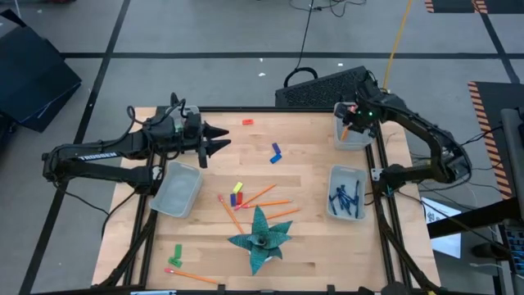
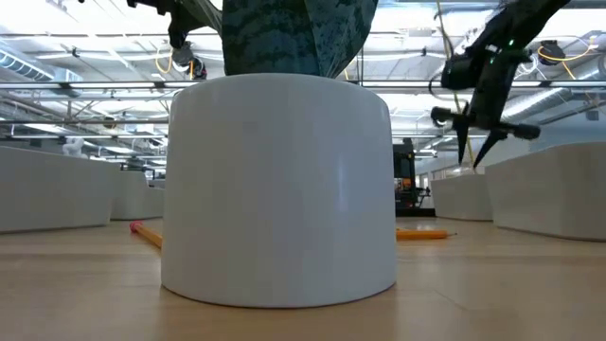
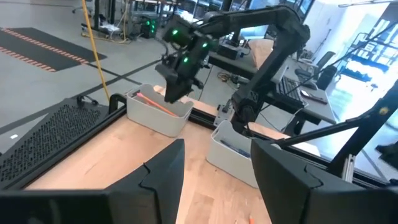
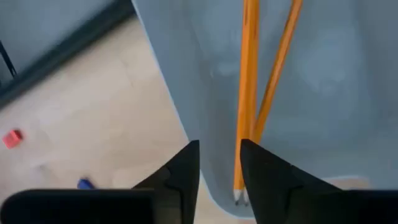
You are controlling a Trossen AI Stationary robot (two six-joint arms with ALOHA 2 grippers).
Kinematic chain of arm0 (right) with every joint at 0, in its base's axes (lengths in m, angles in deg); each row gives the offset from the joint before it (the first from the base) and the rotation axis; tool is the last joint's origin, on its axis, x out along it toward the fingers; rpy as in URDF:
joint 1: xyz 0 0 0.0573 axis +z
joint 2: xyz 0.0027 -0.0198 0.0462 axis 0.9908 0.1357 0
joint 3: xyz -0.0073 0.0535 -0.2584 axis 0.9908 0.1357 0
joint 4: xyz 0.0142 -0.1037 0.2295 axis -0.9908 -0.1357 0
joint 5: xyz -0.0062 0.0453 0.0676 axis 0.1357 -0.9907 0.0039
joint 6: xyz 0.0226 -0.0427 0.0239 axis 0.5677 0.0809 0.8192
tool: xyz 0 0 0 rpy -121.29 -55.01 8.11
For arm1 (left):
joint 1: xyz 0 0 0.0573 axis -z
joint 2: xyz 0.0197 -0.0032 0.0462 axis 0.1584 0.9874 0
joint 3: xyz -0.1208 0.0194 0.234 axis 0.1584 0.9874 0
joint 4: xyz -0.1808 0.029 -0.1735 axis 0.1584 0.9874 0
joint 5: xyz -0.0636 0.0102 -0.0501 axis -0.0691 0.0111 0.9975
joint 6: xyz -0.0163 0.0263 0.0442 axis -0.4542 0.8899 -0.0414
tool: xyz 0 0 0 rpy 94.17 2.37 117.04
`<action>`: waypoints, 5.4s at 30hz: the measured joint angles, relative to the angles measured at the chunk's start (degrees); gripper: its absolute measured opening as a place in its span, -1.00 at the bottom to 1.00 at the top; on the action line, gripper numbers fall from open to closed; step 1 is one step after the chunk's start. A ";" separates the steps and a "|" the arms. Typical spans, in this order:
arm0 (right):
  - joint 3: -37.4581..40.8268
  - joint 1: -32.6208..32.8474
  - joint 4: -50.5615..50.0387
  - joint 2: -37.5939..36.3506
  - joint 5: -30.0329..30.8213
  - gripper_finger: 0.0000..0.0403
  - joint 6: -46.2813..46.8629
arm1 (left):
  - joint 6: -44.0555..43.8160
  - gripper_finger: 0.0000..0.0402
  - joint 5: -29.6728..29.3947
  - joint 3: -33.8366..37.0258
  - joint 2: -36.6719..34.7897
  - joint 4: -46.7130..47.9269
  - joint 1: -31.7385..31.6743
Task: Sort crayons/erasers/pens/pencils in bins
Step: Adjust the pencils in the top right gray bin, then put the orange pencil into the top right gray bin
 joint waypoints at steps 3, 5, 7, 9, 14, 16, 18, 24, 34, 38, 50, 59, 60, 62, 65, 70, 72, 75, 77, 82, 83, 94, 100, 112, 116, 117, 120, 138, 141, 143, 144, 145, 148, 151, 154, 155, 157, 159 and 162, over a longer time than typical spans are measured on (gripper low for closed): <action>0.00 2.02 0.46 -3.81 4.61 -0.43 -0.55 | 1.38 -0.07 0.01 0.00 0.00 -0.17 -0.01; 0.00 3.52 0.47 -5.74 7.95 -0.44 -0.92 | 1.72 -0.07 0.02 0.00 0.00 -0.42 -0.06; 0.00 4.71 0.50 -6.84 10.96 -0.45 -0.42 | 1.68 -0.07 0.04 0.00 0.00 -1.05 -0.22; 0.00 5.75 0.96 -7.18 13.03 -0.45 -0.85 | 1.65 -0.07 0.04 0.00 0.00 -1.72 -0.27; -0.02 9.70 1.56 -6.21 18.43 -0.44 -3.14 | 1.34 -0.07 0.04 0.00 0.00 -2.64 -0.27; -0.02 10.48 1.19 -5.73 21.07 -0.40 -3.40 | 1.01 -0.07 0.04 0.00 0.01 -2.63 -0.27; 0.08 10.32 0.29 -5.08 21.71 -0.32 -3.88 | 0.81 -0.07 0.04 0.00 0.00 -2.64 -0.27; 0.52 7.81 -2.08 -0.22 18.90 -0.10 -5.97 | -0.75 -0.07 0.04 0.00 0.00 -2.62 -0.27; 0.55 3.11 -2.65 6.95 13.46 -0.07 -7.29 | -1.82 -0.07 0.04 0.00 0.00 -2.64 -0.27; 0.55 3.17 2.30 8.01 10.77 -0.07 -7.45 | -1.82 -0.07 -0.09 0.00 0.00 -2.64 -0.27; 0.55 3.43 2.77 11.39 11.73 -0.21 -7.44 | -1.12 -0.07 -0.66 0.00 0.17 -2.71 -0.27; 0.55 3.43 2.68 12.69 9.00 -0.51 -4.62 | -1.14 -0.07 -0.70 0.00 0.17 -2.78 -0.27; 0.55 3.43 2.65 12.56 8.99 -0.56 -4.49 | -1.22 -0.07 -0.70 0.00 0.17 -2.78 -0.27; 0.55 3.43 2.84 12.24 9.00 -0.66 -4.39 | -1.27 -0.07 -0.70 0.00 0.17 -2.78 -0.27; 0.55 3.43 3.35 11.72 9.06 -0.79 -4.38 | -1.31 -0.07 -0.70 0.00 0.17 -2.78 -0.27; 0.59 3.43 3.68 8.85 8.98 -0.79 -2.92 | -1.44 -0.07 -0.70 0.00 0.17 -2.76 -0.27; 0.59 3.41 3.47 6.94 8.88 -0.78 -2.70 | -1.58 -0.07 -0.70 0.00 0.17 -2.75 -0.27; 0.59 2.87 1.69 3.61 8.22 -0.74 -1.13 | -1.58 -0.07 -0.70 0.00 0.17 -2.76 -0.27; 0.59 2.15 0.23 1.65 6.09 -0.74 -0.41 | -1.49 -0.07 -0.70 0.00 0.17 -2.83 -0.27; 0.59 1.22 -4.36 -3.22 4.38 -0.75 1.91 | -1.36 -0.07 -0.70 0.00 0.17 -3.19 -0.27; 0.59 0.99 -5.48 -3.83 3.78 -0.75 2.14 | -1.38 -0.07 -0.70 0.00 0.17 -3.19 -0.27; 1.24 -0.42 -5.98 -4.02 7.84 -0.75 6.67 | -0.92 -0.07 0.28 0.00 0.17 -3.17 -0.27; 7.22 -0.76 6.61 -2.83 6.02 -0.72 11.51 | -3.91 -0.07 1.46 0.00 0.17 -3.13 -0.25; 9.88 -0.17 14.41 -8.16 6.75 -0.15 7.40 | -8.15 -0.07 6.16 0.00 0.07 -3.03 -1.11; 9.88 1.66 15.60 -13.17 8.60 -0.12 2.40 | -8.89 -0.07 6.07 -3.42 1.40 3.37 -3.58; 9.88 2.77 15.98 -14.21 9.00 -0.13 0.59 | -8.87 -0.07 5.93 -5.20 2.43 6.49 -4.23; 9.88 8.42 17.22 -17.12 9.02 -0.17 -3.85 | -7.15 -0.07 4.16 -11.00 6.16 17.26 -5.59; 9.86 63.89 45.48 -7.07 12.06 -0.26 -37.29 | 2.06 -0.07 0.57 -20.71 19.70 31.67 8.86; 9.07 65.61 49.25 -0.32 10.93 -0.26 -41.53 | 1.02 -0.07 -0.13 -20.72 19.61 31.19 12.07; 6.90 65.50 49.65 4.38 8.84 -0.26 -44.93 | -1.01 -0.07 -0.17 -20.72 19.61 31.94 13.84; 5.41 65.25 49.62 6.78 7.87 -0.25 -46.74 | -2.33 -0.07 -0.17 -20.71 19.61 32.37 14.66; 3.91 64.93 49.57 9.08 6.60 -0.25 -48.71 | -3.76 -0.07 -0.16 -20.70 19.61 32.64 15.45; -0.41 63.49 49.34 16.05 2.55 -0.24 -53.57 | -7.34 -0.07 -0.17 -20.70 19.55 32.85 17.65; -3.89 61.74 49.47 22.62 -2.34 -0.23 -58.67 | -9.71 -0.07 -0.17 -20.68 18.65 32.90 19.71; -5.75 60.55 49.55 28.62 -5.79 -0.25 -62.23 | -11.69 -0.07 -0.20 -20.68 17.40 33.67 21.18; -6.19 60.22 49.69 30.32 -6.16 -0.25 -62.91 | -12.51 -0.07 -0.20 -20.68 16.91 33.58 21.49; -6.62 59.67 49.64 32.99 -6.13 -0.27 -64.05 | -13.85 -0.07 -0.58 -20.68 15.60 33.46 22.11; -6.86 59.07 50.31 35.10 -6.72 -0.29 -65.12 | -14.42 -0.07 -1.64 -20.68 14.29 33.37 22.56; -6.88 57.99 50.21 37.60 -8.82 -0.32 -66.59 | -14.87 -0.07 -3.55 -20.68 13.13 33.60 22.96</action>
